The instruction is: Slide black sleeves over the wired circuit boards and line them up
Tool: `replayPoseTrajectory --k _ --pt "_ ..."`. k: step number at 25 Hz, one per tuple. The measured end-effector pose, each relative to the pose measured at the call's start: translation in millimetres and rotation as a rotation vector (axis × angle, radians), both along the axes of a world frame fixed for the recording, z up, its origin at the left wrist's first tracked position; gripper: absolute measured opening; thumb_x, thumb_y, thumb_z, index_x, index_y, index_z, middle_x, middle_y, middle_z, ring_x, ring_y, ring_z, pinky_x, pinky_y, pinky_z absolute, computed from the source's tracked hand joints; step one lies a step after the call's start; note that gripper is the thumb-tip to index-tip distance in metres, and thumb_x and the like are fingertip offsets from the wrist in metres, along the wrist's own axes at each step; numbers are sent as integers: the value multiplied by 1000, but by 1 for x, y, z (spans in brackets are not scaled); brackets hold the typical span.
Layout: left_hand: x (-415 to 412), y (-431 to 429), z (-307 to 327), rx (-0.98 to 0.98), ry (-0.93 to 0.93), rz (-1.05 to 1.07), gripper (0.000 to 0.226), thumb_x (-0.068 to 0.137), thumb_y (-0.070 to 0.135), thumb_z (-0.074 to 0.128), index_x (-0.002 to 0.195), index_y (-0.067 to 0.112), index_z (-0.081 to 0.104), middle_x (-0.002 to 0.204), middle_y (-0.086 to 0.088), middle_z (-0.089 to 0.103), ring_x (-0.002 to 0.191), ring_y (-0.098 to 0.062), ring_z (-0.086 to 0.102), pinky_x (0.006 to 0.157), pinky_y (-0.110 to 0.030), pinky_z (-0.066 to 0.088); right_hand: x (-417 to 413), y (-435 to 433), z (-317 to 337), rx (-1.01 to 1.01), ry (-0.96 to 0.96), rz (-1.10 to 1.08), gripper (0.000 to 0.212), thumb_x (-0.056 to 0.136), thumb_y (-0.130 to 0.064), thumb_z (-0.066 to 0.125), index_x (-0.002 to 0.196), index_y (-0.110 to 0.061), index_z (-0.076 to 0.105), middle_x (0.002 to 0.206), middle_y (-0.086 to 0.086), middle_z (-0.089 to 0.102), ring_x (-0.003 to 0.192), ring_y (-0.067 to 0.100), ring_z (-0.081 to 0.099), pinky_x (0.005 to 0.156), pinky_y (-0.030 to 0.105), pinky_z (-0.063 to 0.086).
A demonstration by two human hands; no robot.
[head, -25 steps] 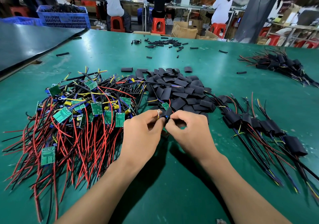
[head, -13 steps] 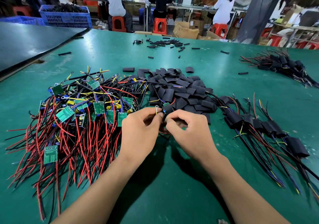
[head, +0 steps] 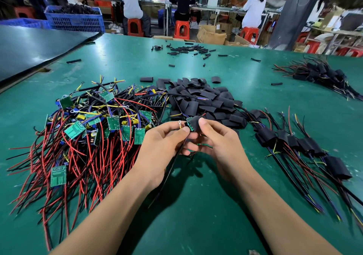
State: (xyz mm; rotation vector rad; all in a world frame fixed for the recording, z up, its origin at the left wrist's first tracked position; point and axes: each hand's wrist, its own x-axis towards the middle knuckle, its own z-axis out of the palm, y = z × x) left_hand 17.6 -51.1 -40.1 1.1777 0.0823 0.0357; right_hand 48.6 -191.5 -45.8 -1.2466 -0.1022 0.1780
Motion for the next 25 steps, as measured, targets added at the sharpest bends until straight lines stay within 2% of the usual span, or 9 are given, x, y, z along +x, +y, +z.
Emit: replayPoseTrajectory --k 3,8,10,14,18,20,22,23,25 --pt "-2 -2 0 93 -63 9 15 92 4 64 104 8 72 90 -18 75 63 -20 67 59 -26 55 -2 0 0 -27 -56 -43 18 97 -22 65 91 -10 77 76 13 70 58 25 62 57 33 57" --pt "0 0 -1 227 -175 94 30 92 -1 64 119 11 68 85 -21 71 66 -27 68 68 -37 61 -3 1 -1 -164 -212 -42 12 96 -21 67 97 -17 78 85 5 77 68 17 69 64 26 57" --pt "-1 0 0 236 -192 94 28 92 -2 63 117 10 68 86 -24 73 66 -30 68 68 -34 61 -2 0 -3 -202 -247 -40 12 95 -23 68 99 -20 78 89 5 78 70 16 71 66 26 58" --pt "-2 2 -1 235 -206 85 21 94 0 62 112 8 67 87 -18 75 61 -29 70 62 -32 60 0 -3 -7 -341 -297 -70 19 94 -33 66 102 -19 77 92 2 78 75 18 73 81 42 61" --pt "0 3 -1 200 -189 87 15 94 4 63 108 7 62 87 -18 74 59 -27 69 56 -28 56 0 -3 -8 -406 -362 -132 17 92 -32 68 99 -20 77 89 -5 77 76 14 72 77 32 58" --pt "2 4 -1 89 -135 49 14 92 6 64 105 9 61 87 -19 74 60 -25 69 55 -27 54 1 -3 -6 -381 -366 -147 18 90 -30 70 101 -16 76 88 -1 78 76 14 71 74 34 59" --pt "2 3 0 -34 -91 -12 19 91 6 62 109 9 61 91 -21 73 62 -23 69 56 -26 54 2 -1 -3 -252 -320 -133 16 91 -17 72 104 -8 71 86 8 77 74 22 71 70 45 61" --pt "2 2 -1 -59 -84 -24 23 90 6 62 113 9 61 92 -20 73 62 -22 68 56 -26 53 2 -1 -1 -158 -276 -116 14 92 -11 71 104 -5 68 83 11 76 70 25 70 64 46 61" --pt "2 1 -1 -63 -86 -28 30 85 10 65 116 11 64 90 -19 73 63 -21 66 56 -26 53 2 -2 2 -20 -177 -71 10 91 -5 70 101 -5 67 78 13 73 64 23 69 56 39 60"
